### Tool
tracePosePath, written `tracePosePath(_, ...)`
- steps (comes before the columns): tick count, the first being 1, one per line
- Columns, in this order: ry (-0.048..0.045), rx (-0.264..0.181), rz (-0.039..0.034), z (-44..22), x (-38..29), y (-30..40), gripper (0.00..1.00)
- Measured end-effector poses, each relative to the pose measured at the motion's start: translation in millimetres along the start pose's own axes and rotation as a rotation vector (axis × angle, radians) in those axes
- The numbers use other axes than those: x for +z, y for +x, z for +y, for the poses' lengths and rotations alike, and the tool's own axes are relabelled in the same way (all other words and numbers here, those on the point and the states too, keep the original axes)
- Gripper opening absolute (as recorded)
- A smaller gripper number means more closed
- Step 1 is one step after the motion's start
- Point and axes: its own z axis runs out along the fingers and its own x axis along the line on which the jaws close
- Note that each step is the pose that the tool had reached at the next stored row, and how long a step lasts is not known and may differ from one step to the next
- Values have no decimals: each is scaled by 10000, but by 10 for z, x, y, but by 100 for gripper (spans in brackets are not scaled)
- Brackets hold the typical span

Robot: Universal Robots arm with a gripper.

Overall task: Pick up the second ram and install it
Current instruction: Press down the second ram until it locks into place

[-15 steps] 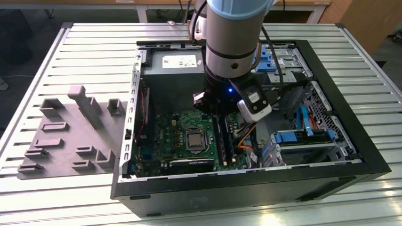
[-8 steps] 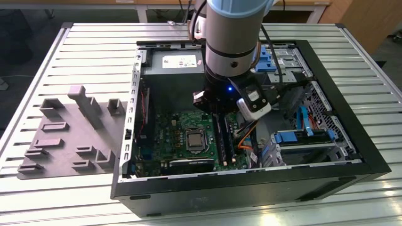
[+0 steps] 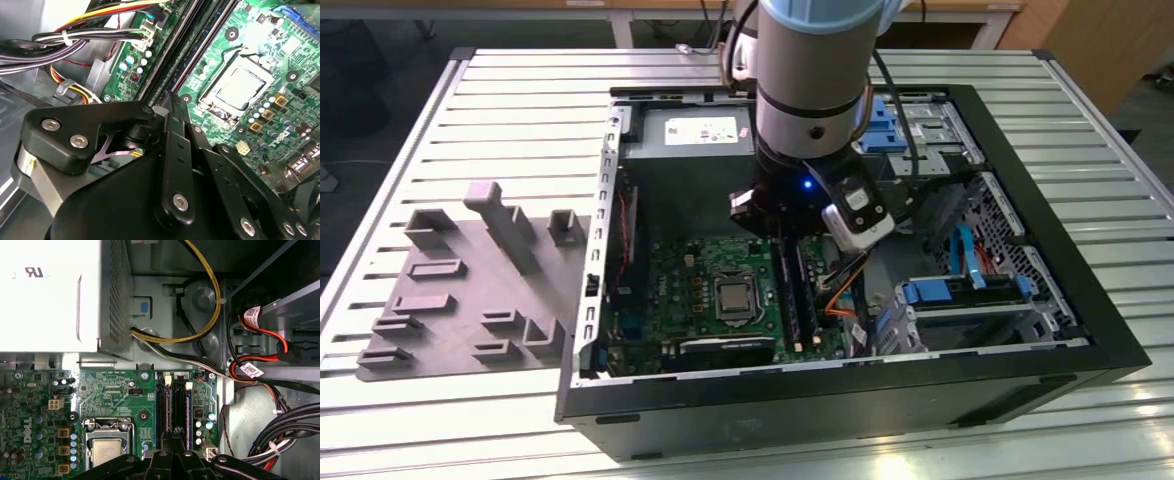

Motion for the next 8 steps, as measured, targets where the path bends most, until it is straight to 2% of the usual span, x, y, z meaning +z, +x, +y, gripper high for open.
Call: tracePosePath(8, 0, 0, 0, 39, 2, 1, 11)
